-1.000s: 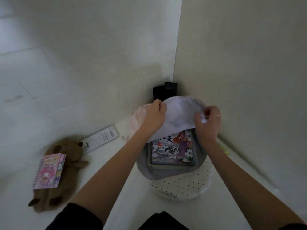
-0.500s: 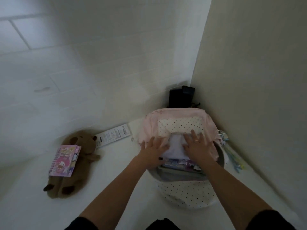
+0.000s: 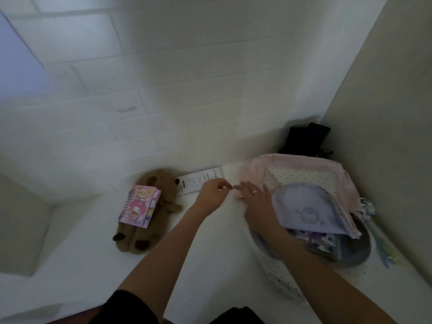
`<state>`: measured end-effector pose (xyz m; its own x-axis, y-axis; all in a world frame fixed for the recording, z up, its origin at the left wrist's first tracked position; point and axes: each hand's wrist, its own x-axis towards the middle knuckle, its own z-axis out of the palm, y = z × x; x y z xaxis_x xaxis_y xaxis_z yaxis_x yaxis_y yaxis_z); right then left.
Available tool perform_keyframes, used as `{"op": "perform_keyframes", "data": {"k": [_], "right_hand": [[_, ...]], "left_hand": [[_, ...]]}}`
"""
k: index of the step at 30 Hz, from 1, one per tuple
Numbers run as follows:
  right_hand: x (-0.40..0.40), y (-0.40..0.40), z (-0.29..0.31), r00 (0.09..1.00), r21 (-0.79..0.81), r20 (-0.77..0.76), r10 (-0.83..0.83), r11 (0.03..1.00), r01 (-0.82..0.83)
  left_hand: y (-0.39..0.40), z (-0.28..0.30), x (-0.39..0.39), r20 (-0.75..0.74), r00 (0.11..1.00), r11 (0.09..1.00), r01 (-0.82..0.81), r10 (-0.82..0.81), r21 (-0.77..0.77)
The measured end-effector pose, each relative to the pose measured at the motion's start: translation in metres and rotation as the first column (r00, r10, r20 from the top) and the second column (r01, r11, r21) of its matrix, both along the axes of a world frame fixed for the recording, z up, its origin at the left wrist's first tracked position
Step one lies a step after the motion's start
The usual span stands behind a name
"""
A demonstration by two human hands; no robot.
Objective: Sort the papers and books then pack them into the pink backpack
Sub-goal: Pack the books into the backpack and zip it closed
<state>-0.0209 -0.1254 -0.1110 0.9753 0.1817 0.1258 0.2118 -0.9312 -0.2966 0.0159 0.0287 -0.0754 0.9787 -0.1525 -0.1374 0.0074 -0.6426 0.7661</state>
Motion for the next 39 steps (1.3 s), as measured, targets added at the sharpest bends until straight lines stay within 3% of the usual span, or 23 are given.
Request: {"op": "perform_keyframes", "data": {"k": [4,6,9,12,15,18,20,22,24,27,32,36,39], "right_hand": [[0.010,0.078,0.007,0.987,0.210,-0.036,0.156,0.967,-0.145],[0.015,0.120,0.008,0.948,0.316,-0.226,0.225,0.937,-0.147],[0.021,0.177,-0.004,0.837,0.436,-0.452,0.308,0.895,-0.094],[0.023,0.222,-0.015,0.741,0.570,-0.600,0.303,0.812,0.130],[0.027,0.245,-0.031,0.702,0.538,-0.702,0.120,0.735,0.412],[0.030,0.253,-0.037,0.602,0.561,-0.798,0.036,0.410,0.719],[0.030,0.249,-0.032,0.512,0.509,-0.857,0.056,0.243,0.826],[0.031,0.240,-0.029,0.441,0.456,-0.890,0.116,0.203,0.867],[0.030,0.231,-0.031,0.387,0.417,-0.908,0.162,0.244,0.876],[0.026,0.223,-0.035,0.405,0.469,-0.875,0.264,0.254,0.846],[0.001,0.188,-0.033,0.462,0.511,-0.852,0.246,0.201,0.836],[-0.028,0.141,-0.028,0.494,0.500,-0.859,0.134,0.017,0.866],[-0.049,0.088,-0.021,0.544,0.535,-0.839,0.019,-0.158,0.830]], "left_hand": [[0.103,-0.021,0.005,0.170,0.926,0.874,-0.375,0.338,0.309],[0.149,-0.034,0.004,0.058,0.869,0.795,-0.475,0.491,0.377],[0.196,-0.052,0.001,-0.170,0.792,0.759,-0.463,0.586,0.458],[0.233,-0.071,0.005,-0.331,0.816,0.866,-0.364,0.474,0.343],[0.241,-0.080,0.008,-0.358,0.865,0.924,-0.259,0.351,0.280],[0.236,-0.078,0.009,-0.270,0.883,0.891,-0.278,0.384,0.358],[0.239,-0.071,0.011,-0.304,0.892,0.923,-0.246,0.335,0.296],[0.250,-0.065,0.014,-0.441,0.864,0.970,-0.210,0.244,0.124],[0.259,-0.059,0.014,-0.574,0.811,0.987,-0.158,0.116,-0.024],[0.254,-0.056,0.014,-0.682,0.732,0.990,-0.091,-0.004,-0.104],[0.222,-0.054,0.013,-0.706,0.690,0.971,-0.021,-0.159,-0.238],[0.180,-0.040,0.021,-0.690,0.641,0.922,0.074,-0.336,-0.380],[0.145,-0.044,0.020,-0.666,0.680,0.916,0.019,-0.306,-0.401]]}}
